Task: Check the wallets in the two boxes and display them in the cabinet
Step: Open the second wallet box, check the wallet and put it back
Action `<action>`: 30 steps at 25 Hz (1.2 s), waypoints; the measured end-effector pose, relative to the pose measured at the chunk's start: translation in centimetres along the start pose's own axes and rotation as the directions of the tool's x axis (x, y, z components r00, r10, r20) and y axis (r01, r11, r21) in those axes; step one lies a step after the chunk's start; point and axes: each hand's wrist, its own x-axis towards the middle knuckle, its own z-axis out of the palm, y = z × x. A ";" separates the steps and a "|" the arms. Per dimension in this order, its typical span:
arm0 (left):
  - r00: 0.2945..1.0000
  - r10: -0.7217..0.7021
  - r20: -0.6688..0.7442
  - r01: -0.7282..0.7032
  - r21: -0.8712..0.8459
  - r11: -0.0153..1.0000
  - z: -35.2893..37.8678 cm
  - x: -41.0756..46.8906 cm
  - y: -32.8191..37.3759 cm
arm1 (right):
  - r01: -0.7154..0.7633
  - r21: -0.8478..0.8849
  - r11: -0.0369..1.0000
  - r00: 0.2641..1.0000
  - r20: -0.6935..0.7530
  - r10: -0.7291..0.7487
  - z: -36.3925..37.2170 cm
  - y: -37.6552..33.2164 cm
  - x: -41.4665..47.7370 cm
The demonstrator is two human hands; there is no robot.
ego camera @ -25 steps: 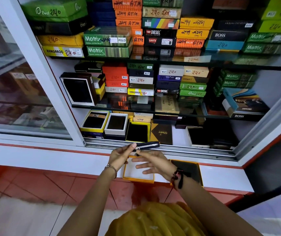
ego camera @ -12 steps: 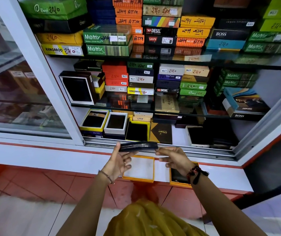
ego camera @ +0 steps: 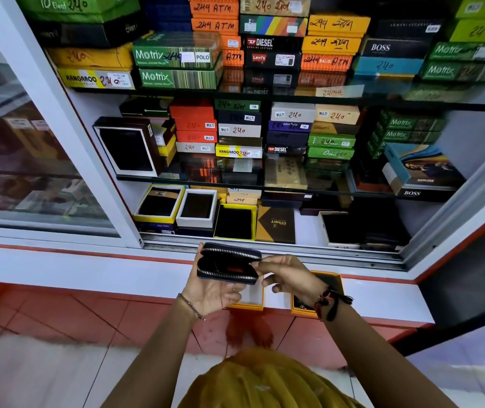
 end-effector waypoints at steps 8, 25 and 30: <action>0.915 0.293 -0.277 -0.252 0.174 0.952 -1.9 -1.9 0.6 | 0.157 0.049 0.986 0.986 0.045 -0.159 -1.1 -1.3 -0.2; 0.682 0.538 -0.496 0.049 0.764 0.643 -3.6 -1.5 -1.4 | 0.300 -0.745 0.596 0.884 -0.018 -0.467 5.6 2.8 2.0; 0.656 0.608 -0.448 0.228 0.885 0.406 -4.3 -1.8 -2.0 | 0.195 -0.635 0.747 0.912 -0.162 -0.377 3.8 5.2 3.1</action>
